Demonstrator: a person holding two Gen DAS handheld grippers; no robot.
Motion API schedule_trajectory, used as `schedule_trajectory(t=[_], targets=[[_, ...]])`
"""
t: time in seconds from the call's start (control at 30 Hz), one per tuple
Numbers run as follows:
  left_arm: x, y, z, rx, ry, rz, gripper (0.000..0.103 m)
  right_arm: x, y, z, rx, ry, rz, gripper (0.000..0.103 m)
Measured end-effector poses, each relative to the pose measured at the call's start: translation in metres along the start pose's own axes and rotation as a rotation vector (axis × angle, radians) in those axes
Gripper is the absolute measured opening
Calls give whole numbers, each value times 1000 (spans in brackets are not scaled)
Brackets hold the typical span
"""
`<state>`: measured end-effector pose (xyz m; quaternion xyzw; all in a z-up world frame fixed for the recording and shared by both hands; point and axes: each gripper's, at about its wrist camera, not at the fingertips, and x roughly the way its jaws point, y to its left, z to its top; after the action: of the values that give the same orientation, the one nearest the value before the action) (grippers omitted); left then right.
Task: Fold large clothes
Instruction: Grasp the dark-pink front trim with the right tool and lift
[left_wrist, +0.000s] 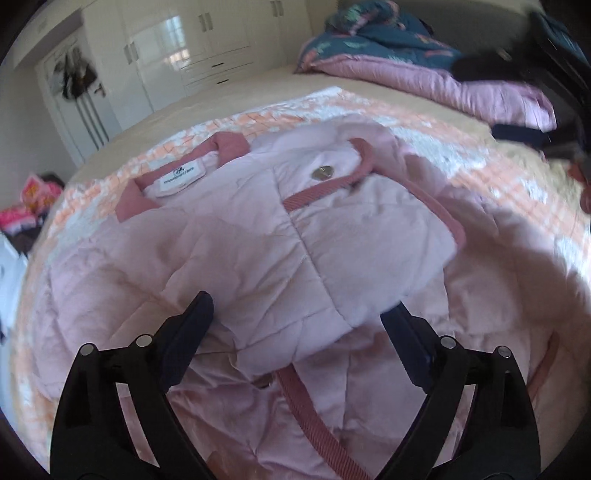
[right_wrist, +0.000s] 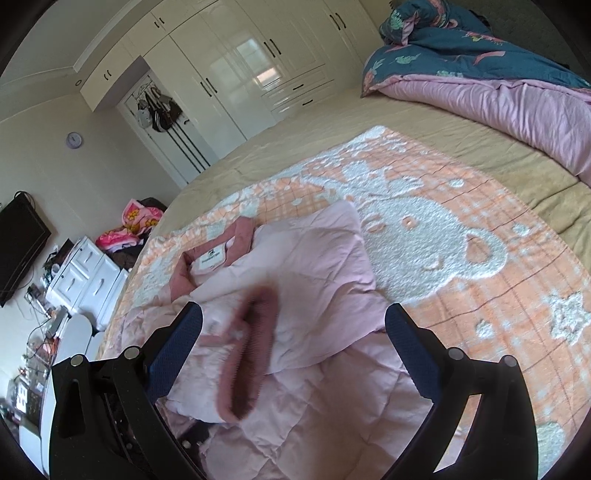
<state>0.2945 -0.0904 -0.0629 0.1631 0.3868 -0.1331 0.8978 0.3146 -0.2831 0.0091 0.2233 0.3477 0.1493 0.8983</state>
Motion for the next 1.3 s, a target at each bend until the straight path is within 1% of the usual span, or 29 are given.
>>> schedule_trajectory(t=[0.07, 0.13, 0.2, 0.27, 0.37, 0.47, 0.57, 0.7, 0.8, 0.83, 0.9, 0.93, 1.0, 1.03, 1.07, 1.1, 1.17, 1.23, 1.3], targets=[[-6, -3, 1, 18, 0, -32, 85, 2, 3, -1, -5, 7, 1, 99], [-15, 3, 3, 0, 12, -86, 92, 5, 4, -2, -7, 21, 9, 99], [-24, 11, 6, -27, 8, -105, 93, 10, 6, -5, -1, 44, 21, 99], [-31, 21, 8, -58, 5, -102, 94, 16, 9, -8, -1, 68, 32, 99], [-41, 48, 12, -128, -16, -88, 94, 28, 19, -17, -5, 116, 56, 99], [-45, 80, 15, -201, -32, -45, 94, 43, 34, -29, -12, 180, 94, 99], [-48, 118, 12, -301, -36, -2, 94, 56, 43, -41, -1, 229, 117, 99], [-53, 156, 6, -406, -50, 33, 94, 71, 45, -56, 68, 289, 153, 99], [-58, 178, 2, -463, -58, 59, 94, 76, 42, -63, 115, 290, 165, 97], [-60, 185, 1, -478, -61, 62, 94, 76, 41, -65, 124, 285, 163, 94], [-64, 199, -3, -513, -69, 73, 94, 78, 39, -66, 130, 286, 157, 76], [-65, 206, -5, -533, -71, 79, 94, 78, 38, -67, 137, 283, 154, 73], [-68, 218, -9, -566, -76, 86, 94, 78, 38, -68, 140, 270, 164, 59], [-70, 224, -11, -585, -82, 90, 94, 78, 39, -67, 131, 264, 162, 55], [-72, 228, -13, -597, -87, 93, 94, 76, 42, -64, 112, 250, 168, 39], [-75, 234, -15, -620, -96, 94, 94, 73, 43, -62, 98, 241, 177, 30], [-78, 242, -18, -649, -107, 95, 94, 64, 52, -54, 50, 201, 194, 25], [-80, 250, -21, -676, -114, 96, 94, 56, 69, -42, -60, 154, 186, 23], [-80, 255, -23, -698, -115, 95, 94, 42, 91, -23, -206, 73, 170, 21]])
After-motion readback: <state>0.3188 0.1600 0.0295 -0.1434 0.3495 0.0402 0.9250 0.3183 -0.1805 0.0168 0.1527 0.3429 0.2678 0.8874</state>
